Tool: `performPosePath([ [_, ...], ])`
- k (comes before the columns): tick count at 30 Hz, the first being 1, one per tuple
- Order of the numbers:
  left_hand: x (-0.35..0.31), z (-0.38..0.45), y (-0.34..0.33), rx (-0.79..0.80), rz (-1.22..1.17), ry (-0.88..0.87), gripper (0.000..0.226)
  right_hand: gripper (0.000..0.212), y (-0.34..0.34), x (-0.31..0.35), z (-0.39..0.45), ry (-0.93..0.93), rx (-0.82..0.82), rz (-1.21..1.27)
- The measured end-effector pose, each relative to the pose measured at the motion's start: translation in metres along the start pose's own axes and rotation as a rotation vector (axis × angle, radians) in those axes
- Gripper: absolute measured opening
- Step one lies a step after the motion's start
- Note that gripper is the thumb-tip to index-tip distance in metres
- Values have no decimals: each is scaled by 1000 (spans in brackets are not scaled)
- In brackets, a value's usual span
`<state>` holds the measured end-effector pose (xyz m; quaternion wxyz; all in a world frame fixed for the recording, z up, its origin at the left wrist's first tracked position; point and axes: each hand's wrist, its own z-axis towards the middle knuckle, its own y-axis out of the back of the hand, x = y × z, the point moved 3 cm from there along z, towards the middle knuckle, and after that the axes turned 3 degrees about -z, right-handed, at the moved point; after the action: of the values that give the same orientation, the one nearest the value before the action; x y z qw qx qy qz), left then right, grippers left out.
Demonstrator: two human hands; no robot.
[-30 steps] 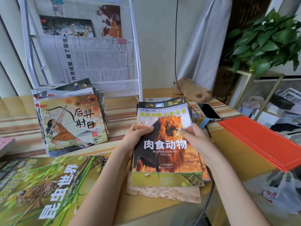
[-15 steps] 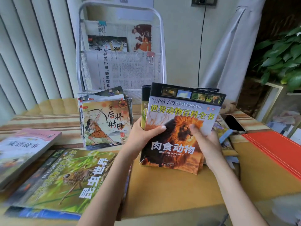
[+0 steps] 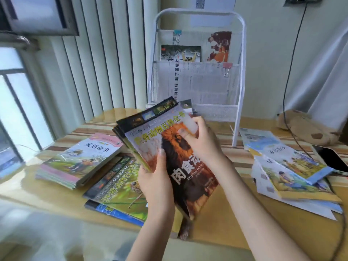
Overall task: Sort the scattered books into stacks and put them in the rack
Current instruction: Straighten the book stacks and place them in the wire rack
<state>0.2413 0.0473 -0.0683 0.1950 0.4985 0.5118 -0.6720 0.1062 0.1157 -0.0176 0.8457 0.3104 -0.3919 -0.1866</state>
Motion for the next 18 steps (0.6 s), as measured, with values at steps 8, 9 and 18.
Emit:
performPosePath([
  [8, -7, 19, 84, 167, 583, 321, 60, 67, -117, 56, -6, 147, 535, -219],
  [9, -10, 20, 91, 239, 675, 362, 65, 66, -127, 55, -13, 144, 569, -214],
  [18, -55, 15, 86, -5, 1475, -409, 51, 54, -111, 43, -28, 151, 218, -298],
])
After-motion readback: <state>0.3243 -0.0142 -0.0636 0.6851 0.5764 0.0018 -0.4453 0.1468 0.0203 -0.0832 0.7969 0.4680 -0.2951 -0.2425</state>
